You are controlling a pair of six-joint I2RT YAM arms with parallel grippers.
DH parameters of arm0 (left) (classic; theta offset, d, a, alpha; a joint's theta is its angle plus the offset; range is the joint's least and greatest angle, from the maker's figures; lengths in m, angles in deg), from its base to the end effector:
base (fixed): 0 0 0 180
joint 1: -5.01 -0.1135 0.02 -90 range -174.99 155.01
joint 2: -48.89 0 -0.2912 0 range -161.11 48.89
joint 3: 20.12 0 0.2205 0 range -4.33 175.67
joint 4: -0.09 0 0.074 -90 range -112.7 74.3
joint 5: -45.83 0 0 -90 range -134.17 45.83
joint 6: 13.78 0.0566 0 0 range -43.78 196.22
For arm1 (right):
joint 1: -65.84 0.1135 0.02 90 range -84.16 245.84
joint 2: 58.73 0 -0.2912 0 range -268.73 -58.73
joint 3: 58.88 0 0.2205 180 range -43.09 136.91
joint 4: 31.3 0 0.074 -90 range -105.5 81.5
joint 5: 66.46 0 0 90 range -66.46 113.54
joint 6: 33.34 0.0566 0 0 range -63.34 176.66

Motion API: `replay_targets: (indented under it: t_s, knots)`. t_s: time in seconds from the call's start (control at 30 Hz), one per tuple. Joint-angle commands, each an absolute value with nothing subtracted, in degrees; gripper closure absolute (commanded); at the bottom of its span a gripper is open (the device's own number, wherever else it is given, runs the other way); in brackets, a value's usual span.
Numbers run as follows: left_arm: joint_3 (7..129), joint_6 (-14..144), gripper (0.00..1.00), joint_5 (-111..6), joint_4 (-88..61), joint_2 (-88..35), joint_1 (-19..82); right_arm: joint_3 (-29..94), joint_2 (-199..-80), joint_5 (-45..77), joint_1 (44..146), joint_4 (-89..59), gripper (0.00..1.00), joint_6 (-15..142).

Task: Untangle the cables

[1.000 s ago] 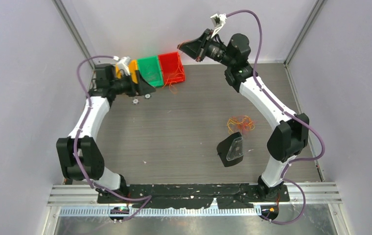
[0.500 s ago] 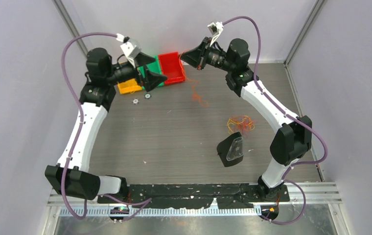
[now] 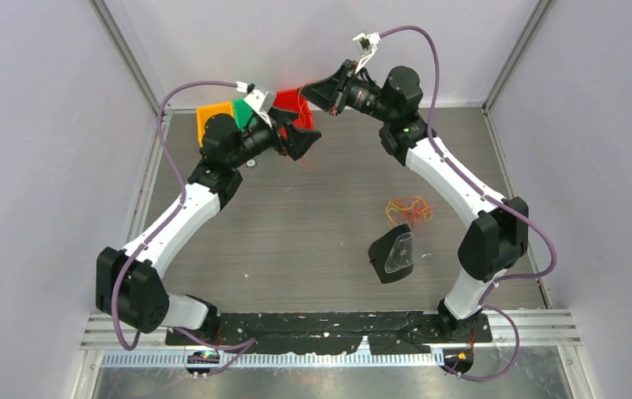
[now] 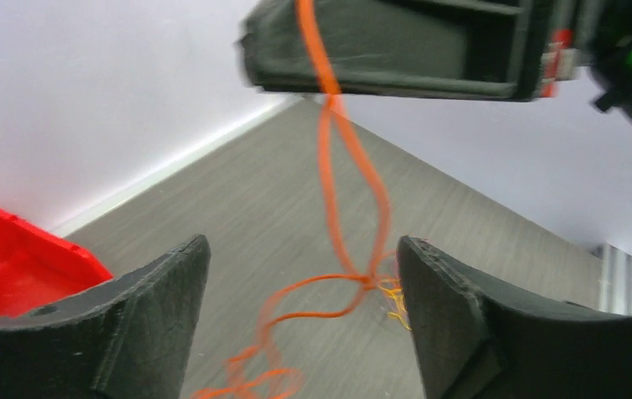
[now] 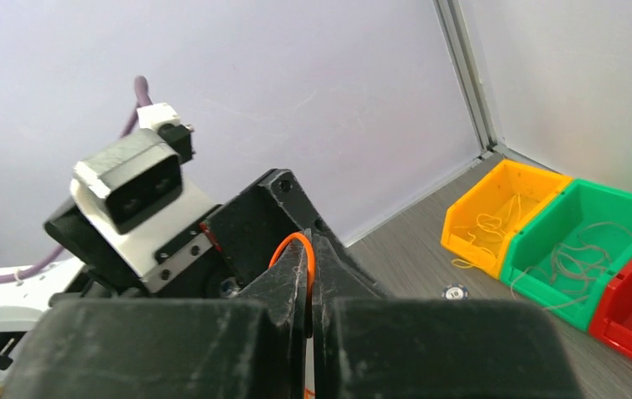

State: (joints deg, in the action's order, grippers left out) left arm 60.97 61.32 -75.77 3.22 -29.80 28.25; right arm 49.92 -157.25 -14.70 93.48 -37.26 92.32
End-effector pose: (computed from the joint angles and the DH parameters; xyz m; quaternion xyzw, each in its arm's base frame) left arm 0.2684 -0.1475 0.4201 0.2481 0.6304 -0.4057 0.6135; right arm 0.3326 0.2137 0.4740 -0.2217 0.5840 0.5639 0.5402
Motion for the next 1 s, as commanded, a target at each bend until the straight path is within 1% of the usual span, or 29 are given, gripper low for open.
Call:
replay_targets:
  t_s: [0.0, 0.03, 0.07, 0.1, 0.2, 0.23, 0.27, 0.33, 0.37, 0.4, 0.5, 0.6, 0.63, 0.7, 0.73, 0.77, 0.83, 0.97]
  knots:
    - [62.93, 59.89, 0.30, -68.40, 10.99, -32.31, 27.95, 53.70, -155.12, -13.08, 93.80, -42.14, 0.95, 96.80]
    - [63.52, 59.92, 0.40, -68.31, 10.70, -32.72, 27.99, 53.82, -155.03, -13.09, 93.75, -42.20, 0.95, 96.90]
    - [64.18, 60.10, 0.53, -68.09, 10.07, -33.19, 28.08, 54.02, -154.95, -13.00, 93.56, -42.17, 0.94, 97.00]
    - [64.53, 59.98, 0.57, -68.00, 9.89, -33.68, 28.12, 54.22, -154.79, -12.88, 93.37, -42.08, 0.95, 97.31]
    - [64.99, 58.66, 0.65, -68.15, 10.62, -34.41, 28.13, 54.92, -154.74, -12.90, 92.38, -41.68, 0.95, 98.24]
    - [65.03, 57.84, 0.69, -68.21, 11.39, -34.61, 28.13, 54.97, -154.67, -12.92, 92.16, -41.58, 0.95, 98.68]
    - [65.10, 57.06, 0.75, -68.25, 12.08, -34.74, 28.13, 54.94, -154.60, -13.08, 91.82, -41.55, 0.95, 98.85]
    - [65.31, 56.05, 0.92, -68.31, 12.19, -34.83, 28.13, 54.70, -154.35, -13.18, 91.28, -41.10, 0.95, 99.12]
    - [65.25, 56.24, 0.98, -68.16, 12.16, -34.57, 28.05, 54.55, -154.22, -13.19, 90.95, -40.91, 0.95, 99.20]
    - [65.13, 56.53, 1.00, -68.06, 12.35, -34.11, 27.85, 54.55, -154.11, -13.20, 90.18, -40.65, 0.95, 99.29]
    - [64.91, 56.63, 1.00, -68.74, 12.60, -32.44, 27.07, 54.01, -153.87, -13.50, 87.25, -39.27, 0.95, 99.63]
    - [65.97, 57.16, 1.00, -71.91, 12.40, -31.71, 26.63, 52.32, -153.39, -14.23, 85.87, -38.60, 0.95, 99.98]
    - [66.54, 57.99, 0.98, -73.99, 11.65, -31.78, 26.63, 51.95, -153.39, -14.71, 85.61, -38.65, 0.95, 100.34]
    - [66.24, 59.70, 0.36, -77.23, 11.05, -31.64, 26.72, 51.82, -153.46, -14.99, 85.58, -39.34, 0.95, 101.09]
    - [65.51, 60.47, 0.11, -78.55, 11.67, -31.45, 26.72, 52.00, -153.80, -14.97, 85.60, -40.18, 0.95, 101.78]
    - [64.88, 61.42, 0.02, -80.21, 12.29, -31.42, 26.72, 52.55, -153.94, -15.09, 85.63, -40.46, 0.95, 102.08]
    - [64.85, 63.05, 0.00, -83.86, 13.14, -32.02, 26.92, 53.20, -154.42, -15.20, 85.66, -40.97, 0.95, 102.63]
    - [68.12, 63.34, 0.01, -84.08, 14.67, -34.91, 27.13, 53.65, -154.75, -15.74, 85.67, -41.77, 0.95, 103.14]
